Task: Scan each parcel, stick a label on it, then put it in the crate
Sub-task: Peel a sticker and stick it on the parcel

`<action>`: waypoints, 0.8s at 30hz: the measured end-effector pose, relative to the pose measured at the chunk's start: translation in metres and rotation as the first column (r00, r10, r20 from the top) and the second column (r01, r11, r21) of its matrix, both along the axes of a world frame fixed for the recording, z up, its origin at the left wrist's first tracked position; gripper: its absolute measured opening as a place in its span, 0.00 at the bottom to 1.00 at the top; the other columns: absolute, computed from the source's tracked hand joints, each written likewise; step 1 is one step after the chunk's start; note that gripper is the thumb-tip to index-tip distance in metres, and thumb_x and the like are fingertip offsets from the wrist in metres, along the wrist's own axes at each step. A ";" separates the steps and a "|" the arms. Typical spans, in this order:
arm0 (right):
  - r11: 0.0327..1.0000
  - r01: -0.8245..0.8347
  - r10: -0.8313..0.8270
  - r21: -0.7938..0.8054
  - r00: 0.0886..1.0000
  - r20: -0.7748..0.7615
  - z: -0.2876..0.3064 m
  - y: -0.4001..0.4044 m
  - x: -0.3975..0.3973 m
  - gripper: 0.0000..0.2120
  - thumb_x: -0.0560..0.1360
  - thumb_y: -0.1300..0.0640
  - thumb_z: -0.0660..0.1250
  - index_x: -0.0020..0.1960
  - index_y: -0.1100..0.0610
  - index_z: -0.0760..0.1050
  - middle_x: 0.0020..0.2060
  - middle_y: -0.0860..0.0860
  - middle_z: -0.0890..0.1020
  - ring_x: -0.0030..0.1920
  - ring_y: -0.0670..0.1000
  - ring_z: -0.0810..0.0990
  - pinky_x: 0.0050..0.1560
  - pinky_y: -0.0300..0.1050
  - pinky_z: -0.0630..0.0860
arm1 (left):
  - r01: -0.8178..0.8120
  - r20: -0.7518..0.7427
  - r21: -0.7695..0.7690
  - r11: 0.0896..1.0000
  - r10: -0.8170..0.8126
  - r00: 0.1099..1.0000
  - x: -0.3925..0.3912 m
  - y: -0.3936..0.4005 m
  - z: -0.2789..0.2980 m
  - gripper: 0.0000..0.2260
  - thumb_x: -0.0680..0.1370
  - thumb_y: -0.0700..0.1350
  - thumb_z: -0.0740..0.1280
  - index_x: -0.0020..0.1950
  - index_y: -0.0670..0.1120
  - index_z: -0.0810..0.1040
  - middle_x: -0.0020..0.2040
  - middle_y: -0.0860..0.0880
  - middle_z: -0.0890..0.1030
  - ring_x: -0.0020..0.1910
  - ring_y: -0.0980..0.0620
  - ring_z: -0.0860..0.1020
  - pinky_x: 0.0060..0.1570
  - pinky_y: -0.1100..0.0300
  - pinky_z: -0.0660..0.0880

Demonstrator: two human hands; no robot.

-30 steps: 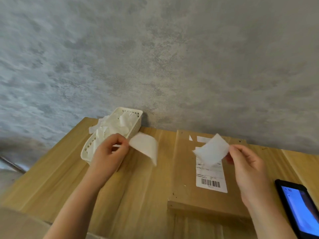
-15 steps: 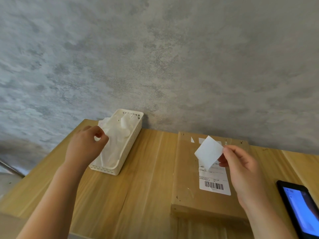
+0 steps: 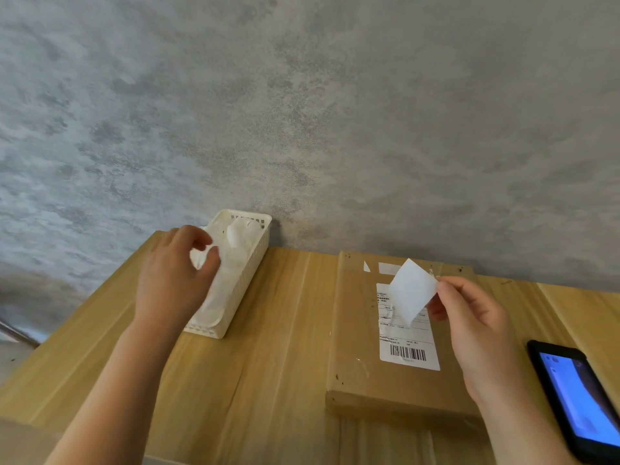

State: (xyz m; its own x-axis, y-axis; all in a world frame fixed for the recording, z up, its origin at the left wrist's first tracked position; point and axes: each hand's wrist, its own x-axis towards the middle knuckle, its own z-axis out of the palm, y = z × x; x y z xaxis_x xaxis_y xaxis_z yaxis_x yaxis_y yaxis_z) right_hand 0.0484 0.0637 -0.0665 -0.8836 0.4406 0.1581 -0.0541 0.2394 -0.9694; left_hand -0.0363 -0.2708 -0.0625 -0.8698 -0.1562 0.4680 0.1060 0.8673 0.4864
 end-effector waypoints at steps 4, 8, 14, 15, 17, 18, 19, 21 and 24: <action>0.997 0.063 -0.066 -0.034 0.993 -0.099 0.001 0.003 0.004 0.10 0.81 0.60 0.63 0.45 0.50 0.78 0.35 0.40 0.82 0.35 0.38 0.79 0.37 0.35 0.74 | 0.318 0.014 0.260 0.912 -0.333 0.943 0.029 0.068 0.015 0.03 0.78 0.45 0.67 0.46 0.53 0.78 0.42 0.58 0.80 0.47 0.61 0.77 0.45 0.73 0.70; 0.987 0.095 -0.059 0.129 0.966 -0.253 -0.001 0.004 0.017 0.08 0.80 0.61 0.65 0.46 0.49 0.76 0.39 0.40 0.81 0.41 0.40 0.79 0.38 0.29 0.73 | 0.494 0.135 0.461 0.738 -0.608 0.782 0.051 0.129 0.008 0.04 0.78 0.46 0.68 0.46 0.56 0.80 0.43 0.57 0.82 0.41 0.59 0.78 0.42 0.68 0.73; 0.851 0.073 0.185 0.521 0.886 -0.425 -0.007 0.003 0.042 0.06 0.78 0.56 0.63 0.46 0.58 0.75 0.41 0.45 0.77 0.42 0.47 0.76 0.43 0.37 0.72 | 0.493 0.076 0.756 0.431 -0.806 0.587 0.073 0.182 0.004 0.10 0.81 0.50 0.64 0.51 0.45 0.82 0.45 0.48 0.84 0.44 0.57 0.79 0.49 0.61 0.75; 0.838 0.048 0.224 0.544 0.879 -0.422 -0.008 0.004 0.045 0.06 0.77 0.58 0.64 0.45 0.60 0.76 0.42 0.46 0.77 0.44 0.47 0.77 0.45 0.37 0.72 | 0.500 0.061 0.767 0.402 -0.821 0.567 0.074 0.186 0.002 0.14 0.80 0.54 0.64 0.50 0.44 0.81 0.45 0.45 0.82 0.43 0.56 0.77 0.47 0.58 0.74; 0.824 -0.014 0.284 0.566 0.875 -0.392 -0.011 0.006 0.051 0.05 0.76 0.61 0.65 0.46 0.61 0.78 0.46 0.47 0.79 0.49 0.48 0.79 0.49 0.40 0.74 | 0.510 0.044 0.780 0.363 -0.845 0.533 0.076 0.193 -0.002 0.20 0.75 0.60 0.64 0.48 0.43 0.80 0.42 0.42 0.79 0.42 0.52 0.75 0.45 0.56 0.73; 0.815 -0.045 0.309 0.577 0.877 -0.368 -0.012 0.009 0.053 0.04 0.76 0.61 0.65 0.47 0.60 0.78 0.47 0.47 0.79 0.51 0.49 0.79 0.50 0.41 0.74 | 0.508 0.041 0.786 0.352 -0.850 0.526 0.076 0.196 -0.003 0.20 0.74 0.60 0.65 0.47 0.43 0.79 0.41 0.43 0.78 0.41 0.51 0.74 0.44 0.55 0.72; 0.805 -0.070 0.330 0.589 0.878 -0.347 -0.013 0.012 0.055 0.04 0.76 0.61 0.66 0.47 0.59 0.78 0.48 0.47 0.79 0.52 0.49 0.79 0.52 0.41 0.73 | 0.506 0.047 0.787 0.354 -0.852 0.522 0.077 0.199 -0.004 0.18 0.75 0.58 0.66 0.46 0.43 0.79 0.40 0.44 0.78 0.41 0.51 0.74 0.44 0.55 0.72; 0.812 -0.105 0.347 0.575 0.878 -0.330 -0.017 0.022 0.061 0.04 0.75 0.59 0.66 0.48 0.58 0.77 0.47 0.46 0.78 0.51 0.48 0.78 0.52 0.39 0.72 | 0.504 0.079 0.772 0.387 -0.846 0.528 0.075 0.205 -0.008 0.13 0.77 0.52 0.67 0.46 0.42 0.79 0.37 0.45 0.78 0.38 0.52 0.74 0.42 0.57 0.71; 0.876 -0.018 0.220 0.482 0.904 -0.366 -0.027 0.040 0.068 0.08 0.74 0.54 0.64 0.51 0.57 0.74 0.47 0.48 0.76 0.50 0.49 0.77 0.52 0.37 0.71 | 0.492 0.136 0.742 0.455 -0.821 0.554 0.072 0.213 -0.012 0.07 0.81 0.44 0.66 0.46 0.42 0.79 0.36 0.49 0.77 0.35 0.54 0.72 0.37 0.59 0.68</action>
